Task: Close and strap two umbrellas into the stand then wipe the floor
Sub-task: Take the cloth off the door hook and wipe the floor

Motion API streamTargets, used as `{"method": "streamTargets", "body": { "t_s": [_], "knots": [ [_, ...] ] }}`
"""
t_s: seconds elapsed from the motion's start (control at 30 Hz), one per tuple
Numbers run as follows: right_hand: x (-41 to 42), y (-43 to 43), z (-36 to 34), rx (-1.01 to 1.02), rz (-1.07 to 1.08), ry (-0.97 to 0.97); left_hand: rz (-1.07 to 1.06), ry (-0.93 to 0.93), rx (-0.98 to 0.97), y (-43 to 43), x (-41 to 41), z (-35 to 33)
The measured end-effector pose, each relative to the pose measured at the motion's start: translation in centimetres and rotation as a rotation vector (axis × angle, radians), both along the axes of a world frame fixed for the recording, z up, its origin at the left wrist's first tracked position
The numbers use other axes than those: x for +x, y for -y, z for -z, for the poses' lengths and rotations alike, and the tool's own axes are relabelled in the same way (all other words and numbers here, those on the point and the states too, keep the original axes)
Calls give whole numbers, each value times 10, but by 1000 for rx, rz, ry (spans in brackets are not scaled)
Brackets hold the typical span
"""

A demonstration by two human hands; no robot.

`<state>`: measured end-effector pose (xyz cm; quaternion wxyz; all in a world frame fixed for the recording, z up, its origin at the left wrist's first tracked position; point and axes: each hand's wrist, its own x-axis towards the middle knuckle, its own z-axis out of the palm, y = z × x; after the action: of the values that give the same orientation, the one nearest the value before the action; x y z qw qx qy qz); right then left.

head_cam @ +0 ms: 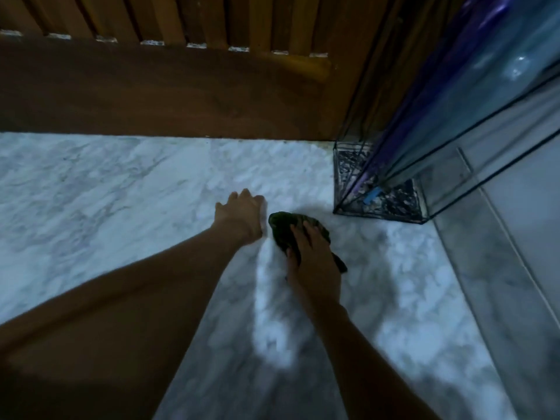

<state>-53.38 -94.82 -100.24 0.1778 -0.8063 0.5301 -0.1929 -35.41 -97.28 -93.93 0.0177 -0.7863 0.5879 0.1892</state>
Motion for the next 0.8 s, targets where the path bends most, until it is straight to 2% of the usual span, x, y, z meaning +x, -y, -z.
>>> {"method": "streamTargets", "body": {
  "t_s": [0.07,0.17,0.4,0.57,0.67,0.8],
  "knots": [
    [-28,3,-2,-8,66,-15,45,-104,-3,-9,-31,3],
    [-77,15,-6,60,158,-79,20,-247,96,-22,-75,13],
    [-183,57,-14,62,437,-45,8,-226,173,-27,-92,13],
    [-182,58,-9,56,500,-26,-3,-204,194,-24,-94,16],
    [-154,45,-4,36,425,1,12,-156,204,-21,-92,20],
    [-96,20,-9,96,145,94,29,-87,179,-24,-98,14]
  ]
}}
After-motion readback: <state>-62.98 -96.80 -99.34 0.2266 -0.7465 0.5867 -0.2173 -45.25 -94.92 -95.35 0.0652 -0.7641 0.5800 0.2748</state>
